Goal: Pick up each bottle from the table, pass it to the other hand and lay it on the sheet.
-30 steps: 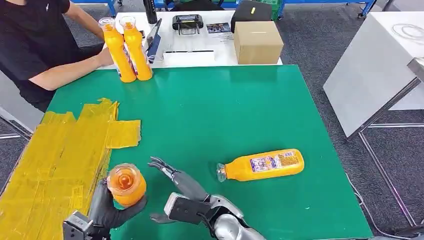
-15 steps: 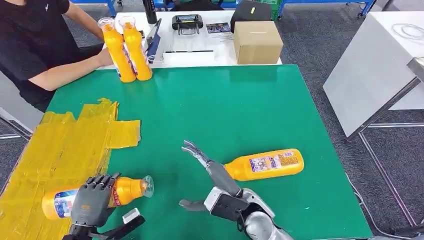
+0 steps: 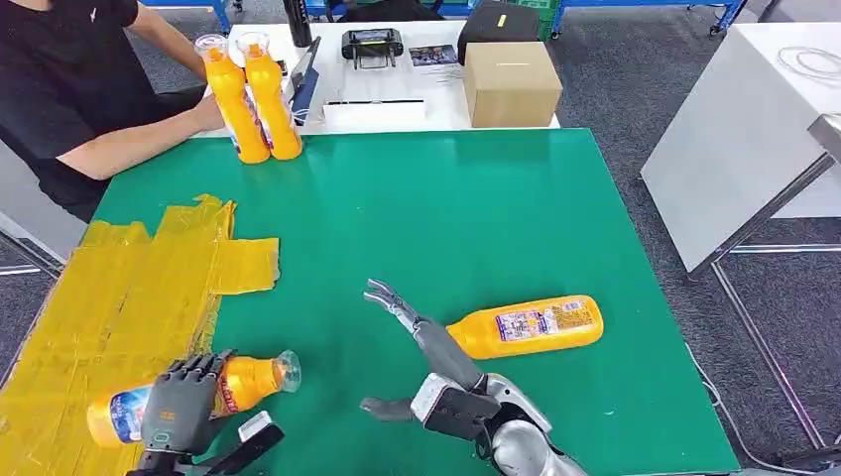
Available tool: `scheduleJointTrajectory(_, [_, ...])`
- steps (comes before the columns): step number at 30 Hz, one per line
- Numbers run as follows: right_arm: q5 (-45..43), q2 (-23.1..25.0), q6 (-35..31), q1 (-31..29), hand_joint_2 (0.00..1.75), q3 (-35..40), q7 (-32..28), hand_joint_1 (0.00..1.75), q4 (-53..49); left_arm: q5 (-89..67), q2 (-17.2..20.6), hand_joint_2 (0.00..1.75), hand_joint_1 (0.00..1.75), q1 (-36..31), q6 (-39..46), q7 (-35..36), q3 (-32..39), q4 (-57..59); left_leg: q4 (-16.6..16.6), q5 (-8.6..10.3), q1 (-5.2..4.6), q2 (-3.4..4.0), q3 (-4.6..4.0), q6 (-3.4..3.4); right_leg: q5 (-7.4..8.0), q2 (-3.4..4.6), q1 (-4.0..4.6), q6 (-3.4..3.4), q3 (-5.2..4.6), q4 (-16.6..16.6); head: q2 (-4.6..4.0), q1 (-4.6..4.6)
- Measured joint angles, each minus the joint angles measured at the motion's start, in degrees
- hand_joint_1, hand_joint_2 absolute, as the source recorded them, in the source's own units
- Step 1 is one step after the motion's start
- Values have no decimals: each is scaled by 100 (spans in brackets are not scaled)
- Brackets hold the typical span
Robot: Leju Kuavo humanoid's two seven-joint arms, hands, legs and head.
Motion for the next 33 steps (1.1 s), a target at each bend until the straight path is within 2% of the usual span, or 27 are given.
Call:
scheduleJointTrajectory(1, [0,0,2,-2,175,0,0,0,0,-9,18,175,175,0,-15,15,-22,17,0,0,0,0,0,0,0,0,0,0,0,0,0,-2])
scheduleJointTrajectory(2, [0,0,4,-5,175,0,0,0,0,-11,28,175,155,-1,-35,22,-44,35,0,0,0,0,0,0,0,0,0,0,0,0,0,0])
scheduleJointTrajectory(3, [0,0,7,-12,175,2,0,0,0,-11,39,175,0,-2,-39,31,-61,57,0,0,0,0,0,0,0,0,0,0,-1,0,0,-2])
scheduleJointTrajectory(11, [-26,-2,57,-94,175,-2,0,0,11,-142,234,175,0,-117,-280,241,-199,308,-1,0,0,-5,10,0,0,-4,0,0,13,0,0,-2])
scheduleJointTrajectory(12, [-26,-2,59,-103,175,-6,0,0,13,-149,260,0,0,-141,-284,258,-210,356,-1,0,0,-7,15,0,0,-7,0,0,19,0,0,-2])
scheduleJointTrajectory(22, [-66,-2,125,-235,175,-13,0,0,96,-177,544,0,0,-349,-507,396,-319,730,-4,13,0,-41,46,-5,0,-35,0,0,54,0,0,-2])
scheduleJointTrajectory(33, [-98,2,155,-299,175,-2,-2,0,210,50,678,0,0,-421,-623,372,-358,914,-3,16,-5,-45,46,-3,0,-41,-8,0,59,0,0,-2])
